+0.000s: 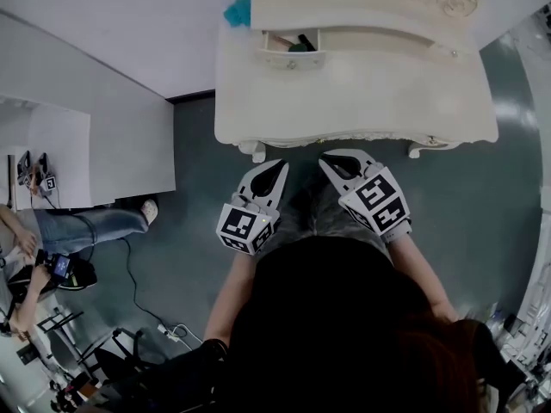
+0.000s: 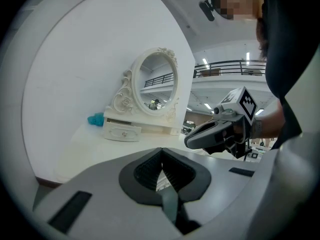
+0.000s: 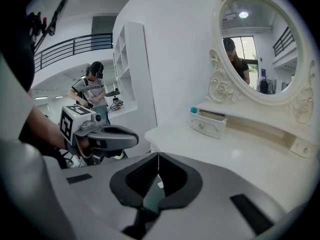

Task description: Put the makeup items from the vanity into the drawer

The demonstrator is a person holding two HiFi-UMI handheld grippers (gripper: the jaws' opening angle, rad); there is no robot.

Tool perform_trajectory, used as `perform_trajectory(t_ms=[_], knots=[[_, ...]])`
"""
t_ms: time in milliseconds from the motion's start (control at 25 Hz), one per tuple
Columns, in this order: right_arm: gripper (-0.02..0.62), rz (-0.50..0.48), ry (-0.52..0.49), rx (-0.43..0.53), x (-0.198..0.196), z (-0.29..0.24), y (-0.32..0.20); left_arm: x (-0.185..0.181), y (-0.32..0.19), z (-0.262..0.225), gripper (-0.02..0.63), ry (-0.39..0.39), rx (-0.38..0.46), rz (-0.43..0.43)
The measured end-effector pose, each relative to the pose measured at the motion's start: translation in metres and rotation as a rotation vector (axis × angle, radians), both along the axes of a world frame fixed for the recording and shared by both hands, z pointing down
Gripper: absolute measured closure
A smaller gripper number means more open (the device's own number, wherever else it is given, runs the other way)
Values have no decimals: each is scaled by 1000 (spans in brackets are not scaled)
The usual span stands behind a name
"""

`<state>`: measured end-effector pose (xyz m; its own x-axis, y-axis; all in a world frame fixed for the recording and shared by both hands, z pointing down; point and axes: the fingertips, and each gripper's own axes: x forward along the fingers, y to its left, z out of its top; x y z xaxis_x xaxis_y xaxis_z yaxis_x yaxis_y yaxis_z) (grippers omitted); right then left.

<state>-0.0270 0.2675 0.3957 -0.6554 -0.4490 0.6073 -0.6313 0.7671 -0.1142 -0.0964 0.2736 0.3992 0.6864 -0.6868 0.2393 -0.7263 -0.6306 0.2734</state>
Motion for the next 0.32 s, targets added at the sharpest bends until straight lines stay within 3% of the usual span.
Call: perform_trajectory(t_ms=[320], knots=[[572, 19, -13, -14, 5, 1, 25, 1, 20, -2, 592, 21, 1, -2]])
